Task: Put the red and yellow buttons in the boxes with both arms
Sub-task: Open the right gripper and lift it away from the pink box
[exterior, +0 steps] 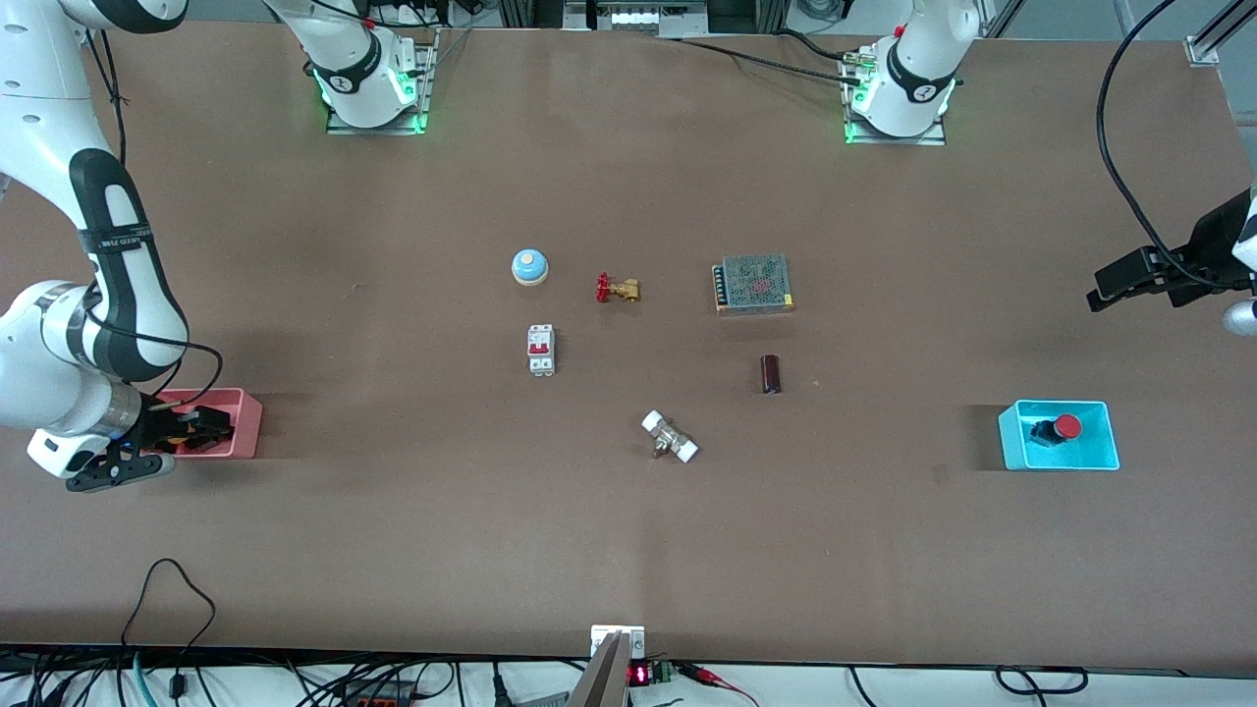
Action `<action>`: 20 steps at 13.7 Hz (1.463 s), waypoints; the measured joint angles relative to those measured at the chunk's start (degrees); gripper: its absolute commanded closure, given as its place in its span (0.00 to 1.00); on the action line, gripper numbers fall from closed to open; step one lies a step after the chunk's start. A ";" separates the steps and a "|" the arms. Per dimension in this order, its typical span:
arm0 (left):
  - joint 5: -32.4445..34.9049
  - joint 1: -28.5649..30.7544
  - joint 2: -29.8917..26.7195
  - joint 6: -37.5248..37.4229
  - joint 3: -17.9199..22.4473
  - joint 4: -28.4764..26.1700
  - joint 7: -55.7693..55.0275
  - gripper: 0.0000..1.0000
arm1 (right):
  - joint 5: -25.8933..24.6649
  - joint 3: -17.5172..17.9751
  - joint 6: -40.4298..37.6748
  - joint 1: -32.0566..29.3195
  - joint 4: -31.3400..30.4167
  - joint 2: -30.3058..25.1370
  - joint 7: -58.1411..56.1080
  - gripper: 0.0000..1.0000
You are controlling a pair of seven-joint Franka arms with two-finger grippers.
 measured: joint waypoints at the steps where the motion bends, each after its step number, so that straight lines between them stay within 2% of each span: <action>1: 0.00 0.00 0.00 0.00 0.00 0.00 0.00 0.00 | 0.00 0.00 0.00 -0.01 0.00 0.00 0.00 0.00; 7: 0.00 0.00 0.00 0.00 0.00 0.00 0.00 0.00 | -2.75 -0.04 -0.15 -0.07 0.58 -2.39 -0.29 0.00; 11: 0.00 -0.02 0.00 0.01 -0.10 0.00 0.00 0.00 | -2.87 -0.06 -5.25 -0.22 0.70 -6.43 -0.33 0.00; 15: 0.00 -0.03 0.00 0.02 -0.42 0.01 0.00 0.00 | -2.80 0.23 -15.71 1.02 1.53 -14.97 0.52 0.00; 20: 0.00 -0.03 -0.06 0.03 -0.45 0.06 0.00 0.00 | -2.81 0.69 -29.31 9.18 1.66 -29.39 18.54 0.00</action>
